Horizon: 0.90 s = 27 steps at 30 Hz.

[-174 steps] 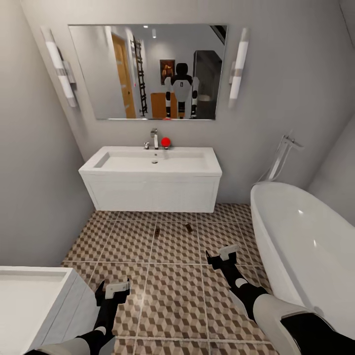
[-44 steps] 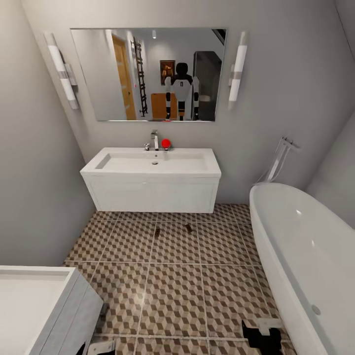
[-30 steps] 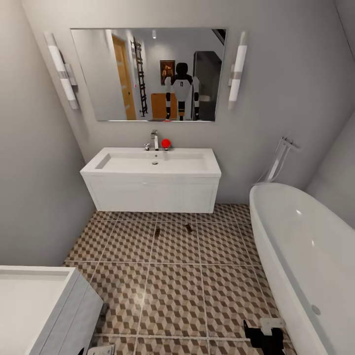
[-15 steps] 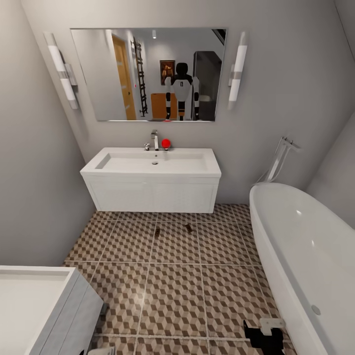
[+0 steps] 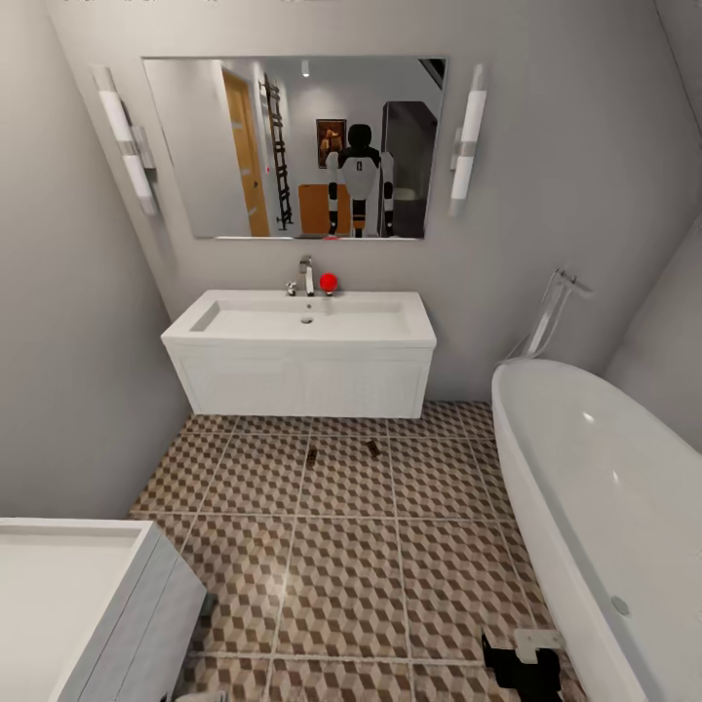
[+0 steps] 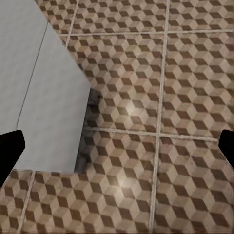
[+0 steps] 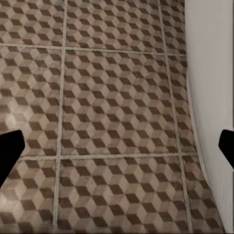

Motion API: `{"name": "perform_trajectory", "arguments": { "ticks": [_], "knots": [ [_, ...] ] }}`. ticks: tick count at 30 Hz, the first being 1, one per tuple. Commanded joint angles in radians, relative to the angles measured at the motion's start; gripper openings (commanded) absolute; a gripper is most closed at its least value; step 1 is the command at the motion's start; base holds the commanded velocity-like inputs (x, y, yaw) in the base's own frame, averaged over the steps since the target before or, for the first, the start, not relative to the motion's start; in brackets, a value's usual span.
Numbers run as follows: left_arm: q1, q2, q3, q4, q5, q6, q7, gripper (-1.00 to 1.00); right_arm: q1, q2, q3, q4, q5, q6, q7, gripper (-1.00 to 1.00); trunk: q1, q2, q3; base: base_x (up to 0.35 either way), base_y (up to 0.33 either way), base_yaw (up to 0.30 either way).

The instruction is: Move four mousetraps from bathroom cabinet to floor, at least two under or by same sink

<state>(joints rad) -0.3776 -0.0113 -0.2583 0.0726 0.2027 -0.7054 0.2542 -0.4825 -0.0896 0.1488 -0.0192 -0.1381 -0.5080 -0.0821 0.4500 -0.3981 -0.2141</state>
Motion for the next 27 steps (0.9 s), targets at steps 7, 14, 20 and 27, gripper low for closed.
{"name": "perform_trajectory", "arguments": {
  "ticks": [7, 14, 20, 27],
  "knots": [
    [0.002, -0.001, -0.009, 0.003, 0.006, -0.005, 0.002, 1.00, -0.001, 0.000, 0.009, 0.001, -0.009, -0.003, -0.001, 1.00, 0.000, -0.002, -0.002, -0.302, 0.000, 0.000],
    [0.003, -0.001, -0.009, 0.004, 0.006, -0.005, 0.003, 1.00, -0.001, 0.001, 0.009, 0.001, -0.009, -0.003, -0.002, 1.00, 0.000, -0.002, -0.002, -0.332, 0.000, 0.000],
    [0.003, -0.001, -0.009, 0.004, 0.006, -0.005, 0.003, 1.00, -0.001, 0.001, 0.009, 0.000, -0.009, -0.003, -0.002, 1.00, 0.000, -0.002, -0.002, -0.337, 0.000, 0.000],
    [0.003, -0.001, -0.009, 0.003, 0.006, -0.005, 0.003, 1.00, -0.001, 0.002, 0.009, 0.000, -0.009, -0.003, -0.001, 1.00, 0.000, -0.002, -0.002, -0.338, 0.000, 0.000]
  ]
}}
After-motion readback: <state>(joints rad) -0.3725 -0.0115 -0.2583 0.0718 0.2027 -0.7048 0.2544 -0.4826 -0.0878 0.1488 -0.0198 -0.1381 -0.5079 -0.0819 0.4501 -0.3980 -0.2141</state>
